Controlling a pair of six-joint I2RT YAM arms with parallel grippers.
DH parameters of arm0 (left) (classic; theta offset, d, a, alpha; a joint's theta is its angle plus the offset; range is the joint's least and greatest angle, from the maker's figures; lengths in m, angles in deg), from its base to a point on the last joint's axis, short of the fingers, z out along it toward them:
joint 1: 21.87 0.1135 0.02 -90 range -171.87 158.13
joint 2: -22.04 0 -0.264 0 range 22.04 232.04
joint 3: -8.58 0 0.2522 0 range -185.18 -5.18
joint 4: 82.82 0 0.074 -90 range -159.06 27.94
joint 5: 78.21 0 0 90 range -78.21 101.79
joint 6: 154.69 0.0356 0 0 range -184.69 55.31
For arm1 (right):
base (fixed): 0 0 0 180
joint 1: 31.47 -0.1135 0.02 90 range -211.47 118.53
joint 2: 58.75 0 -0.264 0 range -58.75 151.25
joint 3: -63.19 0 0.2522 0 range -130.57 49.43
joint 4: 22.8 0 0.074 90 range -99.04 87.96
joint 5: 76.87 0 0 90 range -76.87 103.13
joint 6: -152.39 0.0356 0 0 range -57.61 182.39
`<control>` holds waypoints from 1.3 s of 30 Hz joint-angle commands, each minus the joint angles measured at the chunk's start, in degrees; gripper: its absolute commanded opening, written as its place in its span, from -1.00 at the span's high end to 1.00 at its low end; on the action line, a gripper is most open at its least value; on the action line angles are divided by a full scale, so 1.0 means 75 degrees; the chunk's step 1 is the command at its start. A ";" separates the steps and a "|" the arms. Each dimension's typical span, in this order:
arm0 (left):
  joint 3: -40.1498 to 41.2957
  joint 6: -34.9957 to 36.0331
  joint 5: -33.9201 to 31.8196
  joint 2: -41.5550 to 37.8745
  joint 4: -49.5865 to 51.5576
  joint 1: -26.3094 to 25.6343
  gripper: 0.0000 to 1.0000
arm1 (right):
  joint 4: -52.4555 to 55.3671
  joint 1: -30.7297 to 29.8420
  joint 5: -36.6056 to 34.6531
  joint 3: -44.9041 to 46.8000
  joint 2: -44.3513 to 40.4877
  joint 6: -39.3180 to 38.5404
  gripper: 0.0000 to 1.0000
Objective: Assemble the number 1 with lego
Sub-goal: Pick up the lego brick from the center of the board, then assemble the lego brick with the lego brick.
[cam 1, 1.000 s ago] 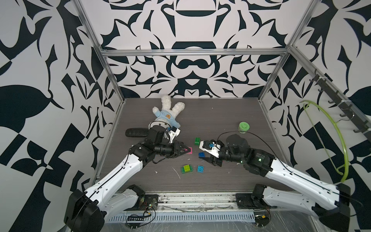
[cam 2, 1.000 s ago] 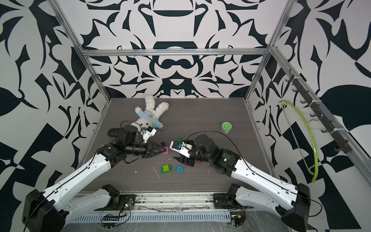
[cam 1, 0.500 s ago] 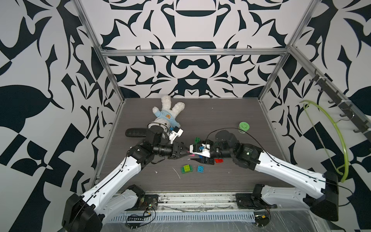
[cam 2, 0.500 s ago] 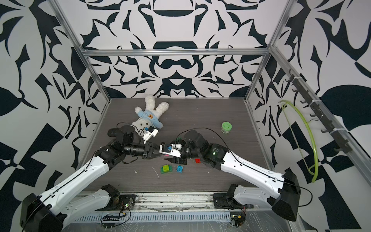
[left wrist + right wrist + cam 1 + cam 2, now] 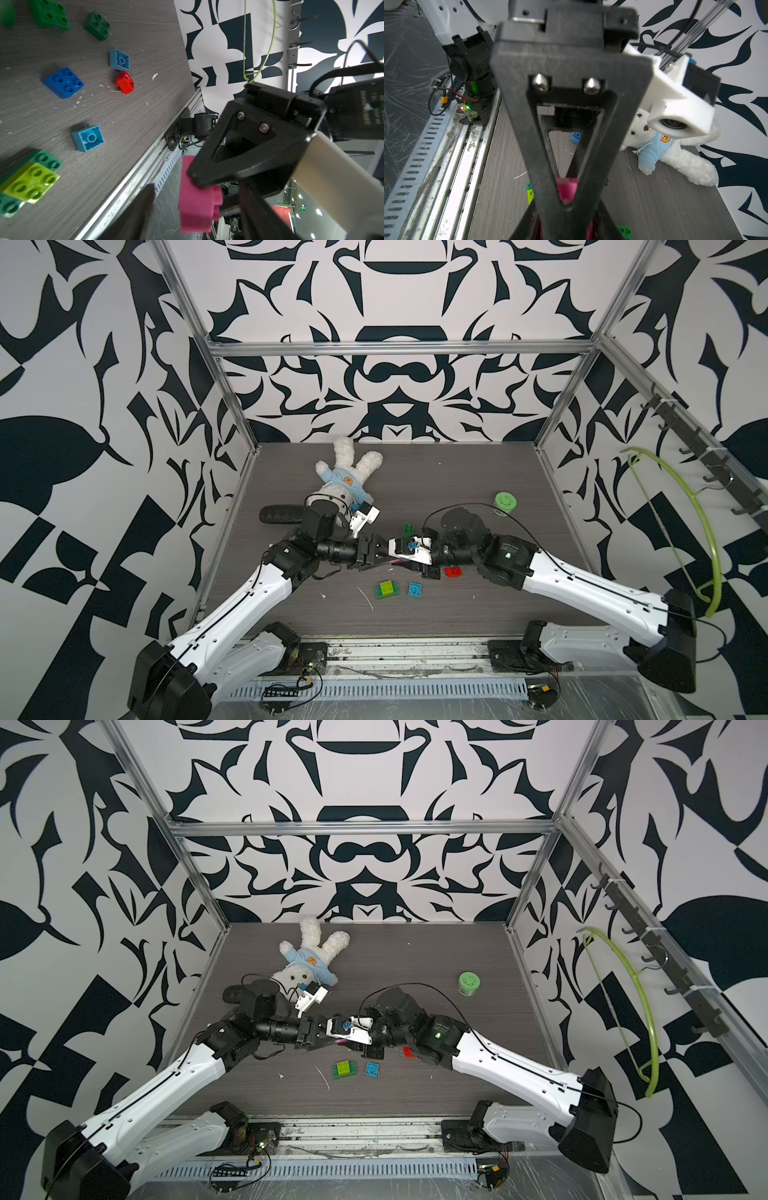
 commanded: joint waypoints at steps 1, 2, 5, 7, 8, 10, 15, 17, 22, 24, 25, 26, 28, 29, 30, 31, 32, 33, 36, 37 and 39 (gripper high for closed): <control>-0.0022 0.0648 -0.1329 -0.0401 0.1227 0.0000 -0.99 | -0.0098 -0.0025 0.0081 0.0230 -0.0428 -0.0029 0.77; 0.0058 0.0625 -0.1936 -0.0543 0.1529 -0.0002 -0.99 | -0.0029 -0.0021 0.0070 0.0359 -0.0515 0.0002 0.77; 0.0373 -0.0172 -0.3970 -0.0988 0.2224 -0.0002 -0.99 | 0.0230 -0.0020 0.0074 0.0689 -0.0702 0.0094 0.77; 0.0771 -0.1030 -0.4772 -0.1250 0.2427 0.0001 -0.99 | 0.0377 -0.0020 0.0074 0.0826 -0.0712 0.0121 0.77; 0.0995 -0.1443 -0.5086 -0.1382 0.2504 0.0001 -1.00 | 0.0452 -0.0021 0.0077 0.0872 -0.0669 0.0105 0.77; 0.1454 -0.2079 -0.5301 -0.1600 0.2430 0.0001 -1.00 | 0.0564 -0.0020 0.0096 0.0860 -0.0482 0.0087 0.76; 0.2221 -0.2967 -0.5660 -0.2115 0.2313 0.0001 -1.00 | 0.0677 -0.0023 0.0350 0.0682 0.0213 0.0023 0.76; 0.2413 -0.3174 -0.5815 -0.2348 0.2390 0.0001 -1.00 | 0.0817 -0.0020 0.0540 0.0561 0.0539 -0.0040 0.76; 0.2732 -0.3452 -0.5710 -0.2723 0.2435 0.0001 -0.97 | 0.1210 -0.0020 0.0958 0.0346 0.1080 -0.0471 0.76; 0.2688 -0.3377 -0.5583 -0.2803 0.2586 0.0001 -0.96 | 0.1201 -0.0022 0.1043 0.0288 0.1201 -0.0613 0.76; 0.2673 -0.3320 -0.5443 -0.2829 0.2614 0.0001 -0.96 | 0.1168 -0.0022 0.1116 0.0254 0.1281 -0.0657 0.76; 0.2683 -0.3271 -0.5252 -0.2858 0.2615 0.0001 -0.95 | 0.1145 -0.0025 0.1199 0.0207 0.1367 -0.0690 0.76; 0.2595 -0.3071 -0.4959 -0.2894 0.2623 0.0065 -0.95 | 0.1124 -0.0023 0.1288 0.0042 0.1621 -0.0688 0.77; 0.2216 -0.2552 -0.4820 -0.2908 0.3092 0.0365 -0.96 | 0.1168 -0.0024 0.1304 -0.0077 0.1783 -0.0656 0.77; 0.1986 -0.2095 -0.4572 -0.2904 0.3275 0.0650 -0.96 | 0.1216 -0.0029 0.1324 -0.0213 0.1938 -0.0655 0.77; 0.1854 -0.1737 -0.4297 -0.2871 0.3343 0.0843 -0.96 | 0.1279 -0.0021 0.1351 -0.0358 0.2095 -0.0727 0.77; 0.1800 -0.1500 -0.4123 -0.2812 0.3408 0.0954 -0.96 | 0.1261 -0.0028 0.1340 -0.0454 0.2224 -0.0822 0.77; 0.1820 -0.1464 -0.3986 -0.2720 0.3454 0.1006 -0.96 | 0.1219 -0.0020 0.1329 -0.0503 0.2322 -0.0900 0.77; 0.2154 -0.1954 -0.3180 -0.2348 0.2882 0.1031 -0.92 | 0.1172 0.0076 0.1439 -0.0672 0.2592 -0.1008 0.78; 0.2297 -0.2158 -0.2968 -0.2252 0.2538 0.1022 -0.91 | 0.1134 0.0141 0.1562 -0.0679 0.2643 -0.1022 0.78; 0.2525 -0.2367 -0.2882 -0.2203 0.2021 0.1022 -0.90 | 0.1073 0.0344 0.1790 -0.0628 0.2708 -0.1075 0.78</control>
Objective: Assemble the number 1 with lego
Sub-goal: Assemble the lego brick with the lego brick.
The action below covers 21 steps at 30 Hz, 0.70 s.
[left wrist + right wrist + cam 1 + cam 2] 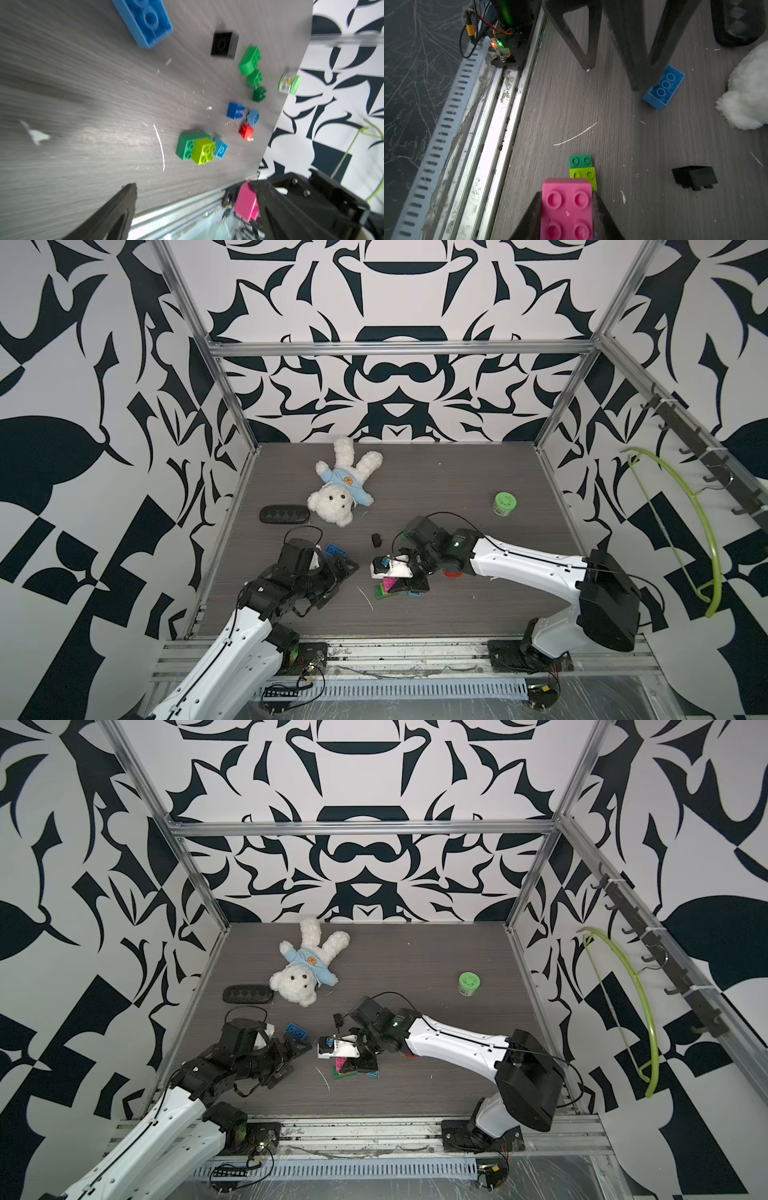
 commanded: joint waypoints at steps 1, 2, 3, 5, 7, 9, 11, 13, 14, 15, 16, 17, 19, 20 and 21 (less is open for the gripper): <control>0.0415 -0.0204 0.0711 0.0041 -0.0780 0.0036 -0.90 | -0.0076 0.0350 0.0606 -0.0215 0.0014 -0.0315 0.78; 0.0499 -0.0216 0.0675 -0.0029 -0.0968 0.0039 -0.90 | -0.0029 0.0443 0.0679 -0.0210 0.0066 -0.0411 0.78; 0.0579 -0.0247 0.0639 -0.0108 -0.1097 0.0033 -0.90 | 0.0116 0.0503 0.0743 -0.0250 0.0132 -0.0577 0.77; 0.0756 -0.0295 0.0546 -0.0226 -0.1442 0.0032 -0.90 | 0.0391 0.0603 0.0886 -0.0380 0.0297 -0.0779 0.76; 0.0783 -0.0205 0.0429 -0.0265 -0.1469 0.0030 -0.90 | 0.0510 0.0616 0.0953 -0.0478 0.0424 -0.0835 0.76; 0.0716 -0.0074 0.0378 -0.0275 -0.1314 0.0032 -0.90 | 0.0409 0.0602 0.1058 -0.0427 0.0476 -0.0829 0.75; 0.0709 0.0110 0.0439 -0.0317 -0.1296 0.0036 -0.90 | 0.0101 0.0563 0.1102 -0.0170 0.0462 -0.0937 0.74; 0.0735 0.0222 0.0402 -0.0434 -0.1191 0.0031 -0.90 | -0.0140 0.0498 0.0843 0.0043 0.0447 -0.1212 0.74; 0.0805 0.0133 0.0402 -0.0534 -0.1188 0.0032 -0.89 | -0.0145 0.0475 0.0638 0.0005 0.0499 -0.1252 0.74; 0.0918 -0.0027 0.0371 -0.0653 -0.1251 0.0038 -0.87 | 0.0022 0.0467 0.0527 -0.0147 0.0587 -0.1271 0.74; 0.1028 -0.0202 0.0378 -0.0764 -0.1397 0.0033 -0.85 | 0.0157 0.0452 0.0527 -0.0289 0.0674 -0.1275 0.74; 0.1137 -0.0391 0.0396 -0.0862 -0.1639 0.0036 -0.83 | 0.0269 0.0416 0.0553 -0.0410 0.0765 -0.1275 0.74; 0.1295 -0.0644 0.0420 -0.0990 -0.2010 0.0039 -0.81 | 0.0339 0.0308 0.0556 -0.0492 0.0878 -0.1396 0.74; 0.1334 -0.0664 0.0473 -0.0997 -0.2122 0.0030 -0.80 | 0.0340 0.0259 0.0533 -0.0530 0.0942 -0.1416 0.74; 0.1363 -0.0633 0.0494 -0.0985 -0.2139 0.0034 -0.80 | 0.0308 0.0239 0.0541 -0.0569 0.1003 -0.1428 0.74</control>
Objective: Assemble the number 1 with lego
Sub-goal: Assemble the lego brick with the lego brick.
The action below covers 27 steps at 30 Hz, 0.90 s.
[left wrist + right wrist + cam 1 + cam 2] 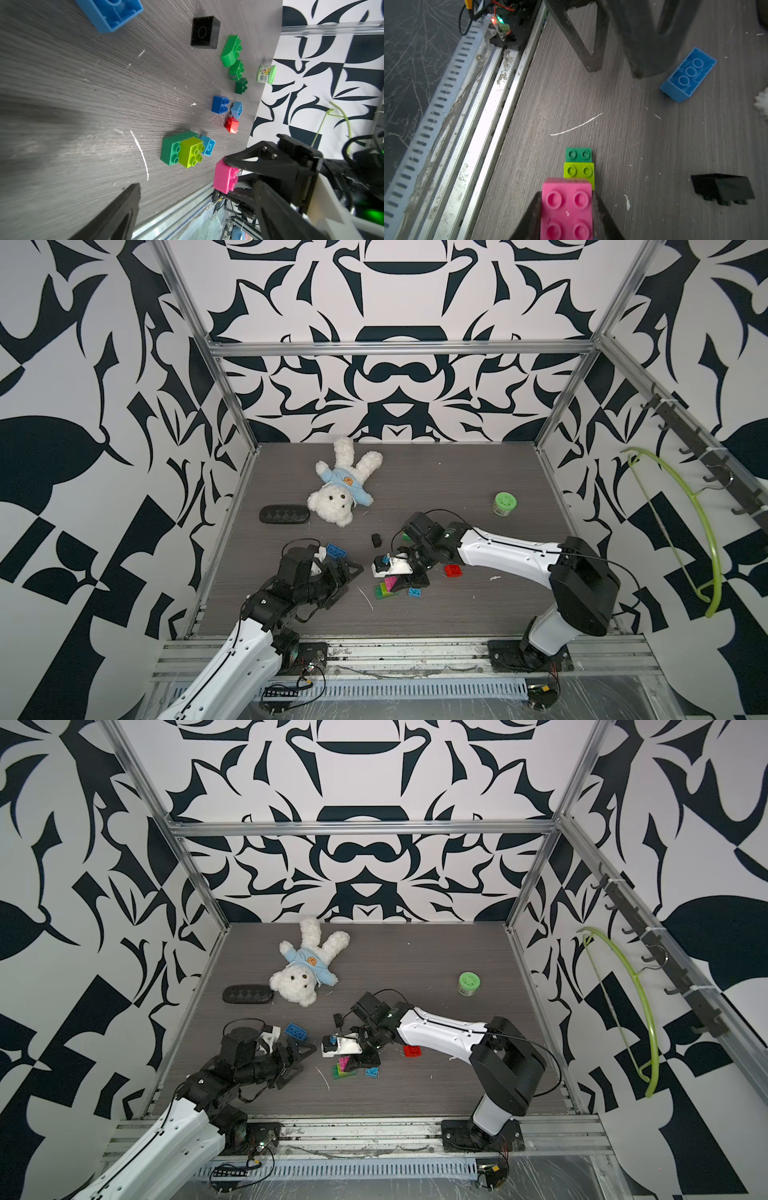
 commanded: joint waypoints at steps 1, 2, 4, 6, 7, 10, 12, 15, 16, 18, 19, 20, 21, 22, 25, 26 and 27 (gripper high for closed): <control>0.0179 -0.0142 0.0175 -0.0019 -0.0482 0.0024 -0.80 | 0.0093 -0.0131 0.0021 -0.0371 0.0111 -0.0263 0.74; 0.0222 -0.0061 0.0226 0.0022 -0.0520 0.0028 -0.80 | -0.0009 -0.0146 -0.0008 -0.0372 0.0181 -0.0294 0.74; 0.0331 0.0015 0.0215 0.0114 -0.0552 0.0029 -0.80 | -0.0194 -0.0150 -0.0109 -0.0378 0.0312 -0.0350 0.74; 0.0393 -0.0010 0.0088 0.0181 -0.0541 0.0026 -0.80 | -0.0291 -0.0172 -0.0136 -0.0413 0.0387 -0.0331 0.74; 0.0398 -0.0092 0.0024 0.0222 -0.0512 0.0030 -0.80 | -0.0362 -0.0186 -0.0153 -0.0419 0.0419 -0.0305 0.74; 0.0443 -0.0331 0.0000 0.0253 -0.0542 0.0026 -0.80 | -0.0412 -0.0196 -0.0205 -0.0393 0.0434 -0.0336 0.74; 0.0428 -0.0328 -0.0052 0.0185 -0.0467 0.0033 -0.80 | -0.0386 -0.0202 -0.0297 -0.0384 0.0447 -0.0462 0.74; 0.0448 -0.0274 -0.0120 0.0057 -0.0381 0.0029 -0.80 | -0.0293 -0.0161 -0.0352 -0.0450 0.0529 -0.0583 0.74; 0.0466 -0.0274 -0.0111 0.0017 -0.0383 0.0033 -0.80 | -0.0246 -0.0155 -0.0341 -0.0493 0.0595 -0.0591 0.74; 0.0516 -0.0286 -0.0107 -0.0053 -0.0351 0.0027 -0.80 | -0.0141 -0.0151 -0.0306 -0.0576 0.0702 -0.0620 0.74; 0.0536 -0.0286 -0.0112 -0.0089 -0.0352 0.0031 -0.80 | -0.0125 -0.0161 -0.0294 -0.0595 0.0752 -0.0596 0.74; 0.0555 -0.0294 -0.0123 -0.0112 -0.0326 0.0033 -0.80 | -0.0144 -0.0157 -0.0294 -0.0584 0.0775 -0.0584 0.74; 0.0559 -0.0298 -0.0139 -0.0138 -0.0319 0.0027 -0.80 | -0.0177 -0.0145 -0.0313 -0.0552 0.0780 -0.0590 0.74; 0.0555 -0.0298 -0.0157 -0.0160 -0.0318 0.0033 -0.80 | -0.0187 -0.0133 -0.0326 -0.0520 0.0789 -0.0578 0.74; 0.0542 -0.0275 -0.0189 -0.0150 -0.0321 0.0029 -0.80 | -0.0150 -0.0102 -0.0303 -0.0469 0.0809 -0.0580 0.74; 0.0531 -0.0257 -0.0194 -0.0120 -0.0330 0.0028 -0.80 | -0.0149 -0.0093 -0.0274 -0.0436 0.0782 -0.0578 0.74; 0.0537 -0.0228 -0.0194 -0.0072 -0.0350 0.0024 -0.80 | -0.0170 -0.0098 -0.0254 -0.0400 0.0760 -0.0564 0.74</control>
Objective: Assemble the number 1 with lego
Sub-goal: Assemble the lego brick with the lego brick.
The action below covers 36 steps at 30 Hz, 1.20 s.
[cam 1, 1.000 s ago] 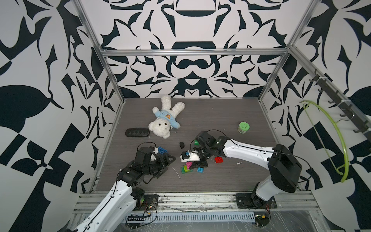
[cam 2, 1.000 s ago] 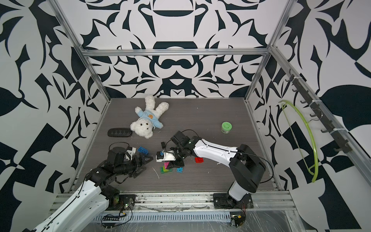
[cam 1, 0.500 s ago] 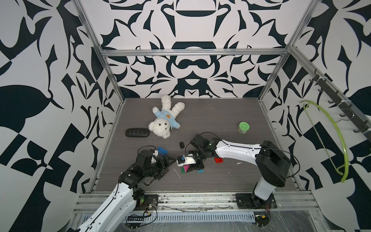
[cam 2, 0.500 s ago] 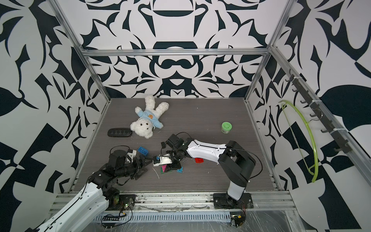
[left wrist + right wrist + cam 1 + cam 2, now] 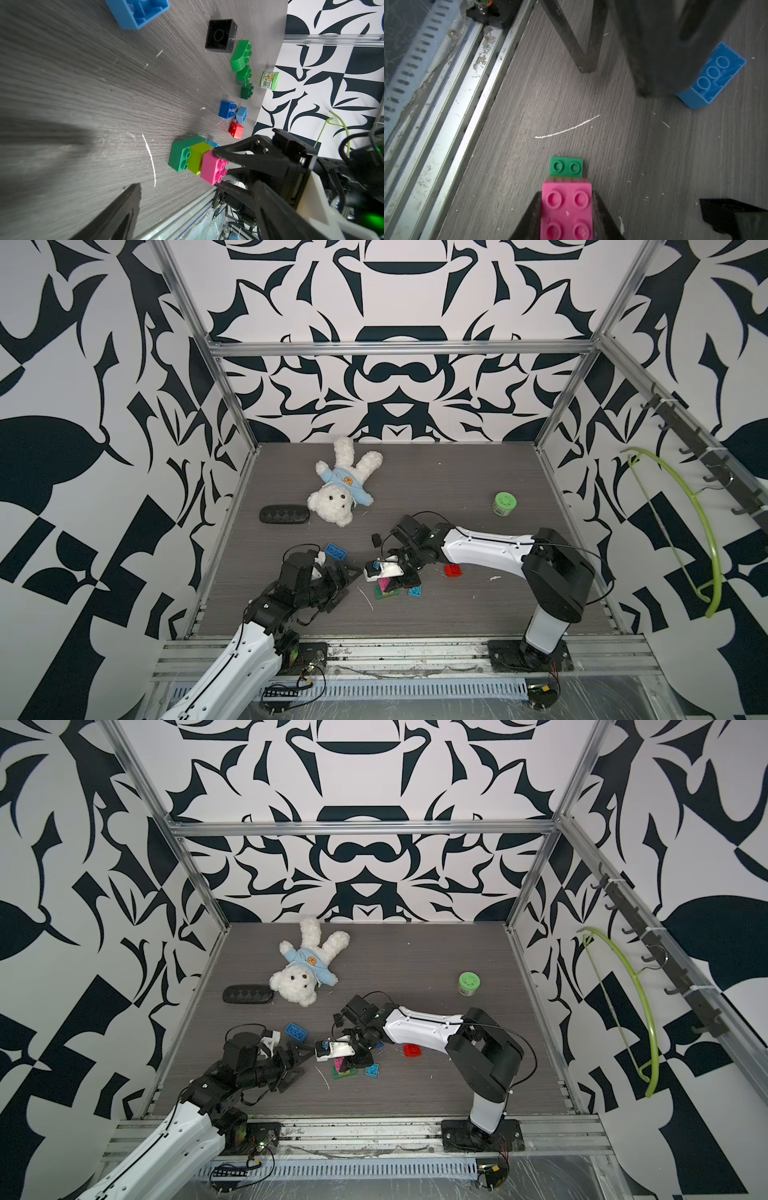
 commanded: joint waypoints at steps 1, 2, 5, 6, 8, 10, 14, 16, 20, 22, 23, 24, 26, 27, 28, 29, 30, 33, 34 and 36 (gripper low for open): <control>0.0060 0.0088 -0.0055 0.0072 0.0002 0.0032 -0.80 | 0.0085 0.0034 0.0107 -0.0003 -0.0128 -0.0079 0.74; 0.0055 0.0116 -0.0063 0.0130 0.0004 0.0026 -0.80 | 0.0041 0.0033 0.0129 0.0049 -0.0167 -0.0049 0.74; 0.0062 0.0166 -0.0053 0.0291 -0.0096 0.0026 -0.81 | 0.0002 0.0060 0.0199 0.0184 -0.0246 -0.0041 0.74; 0.0058 0.0170 -0.0059 0.0337 -0.0142 0.0026 -0.80 | -0.0017 0.0083 0.0216 0.0214 -0.0281 -0.0025 0.74; 0.0049 0.0186 -0.0052 0.0413 -0.0205 0.0026 -0.81 | -0.0048 0.0132 0.0274 0.0279 -0.0366 0.0027 0.74; 0.0031 0.0200 -0.0052 0.0459 -0.0230 0.0030 -0.80 | -0.0039 0.0152 0.0270 0.0305 -0.0423 0.0064 0.74; 0.0015 0.0199 -0.0063 0.0468 -0.0226 0.0032 -0.81 | -0.0073 0.0146 0.0184 0.0404 -0.0386 0.0065 0.74; 0.0014 0.0188 -0.0082 0.0440 -0.0208 0.0024 -0.81 | -0.0059 0.0152 0.0158 0.0388 -0.0252 0.0067 0.74; -0.0003 0.0187 -0.0122 0.0371 -0.0136 0.0024 -0.81 | -0.0117 0.0150 0.0010 0.0500 0.0015 0.0008 0.74; 0.0000 0.0196 -0.0126 0.0352 -0.0113 0.0026 -0.80 | -0.0119 0.0152 -0.0072 0.0582 0.0144 -0.0062 0.74; -0.0006 0.0199 -0.0135 0.0343 -0.0112 0.0027 -0.81 | -0.0118 0.0150 -0.0125 0.0612 0.0215 -0.0093 0.74; 0.0010 0.0199 -0.0141 0.0346 -0.0112 0.0027 -0.81 | -0.0135 0.0152 -0.0176 0.0655 0.0300 -0.0122 0.74; -0.0001 0.0223 -0.0123 0.0367 -0.0124 0.0030 -0.81 | -0.0110 0.0152 -0.0282 0.0713 0.0488 -0.0185 0.75; -0.0002 0.0240 -0.0103 0.0369 -0.0134 0.0028 -0.80 | -0.0055 0.0150 -0.0336 0.0722 0.0608 -0.0222 0.77; 0.0012 0.0257 -0.0084 0.0379 -0.0146 0.0024 -0.80 | 0.0012 0.0152 -0.0413 0.0733 0.0710 -0.0296 0.78; 0.0011 0.0280 -0.0073 0.0375 -0.0147 0.0030 -0.80 | 0.0104 0.0150 -0.0522 0.0728 0.0842 -0.0367 0.79; 0.0026 0.0294 -0.0056 0.0375 -0.0147 0.0036 -0.80 | 0.0189 0.0151 -0.0615 0.0702 0.0950 -0.0409 0.79; 0.0059 0.0293 -0.0012 0.0337 -0.0152 0.0032 -0.80 | 0.0297 0.0129 -0.0699 0.0552 0.1015 -0.0375 0.72; 0.0067 0.0292 0.0003 0.0325 -0.0147 0.0036 -0.80 | 0.0271 0.0115 -0.0677 0.0474 0.0954 -0.0262 0.64; 0.0063 0.0299 0.0023 0.0283 -0.0135 0.0031 -0.80 | 0.0166 0.0112 -0.0501 0.0227 0.0670 0.0233 0.35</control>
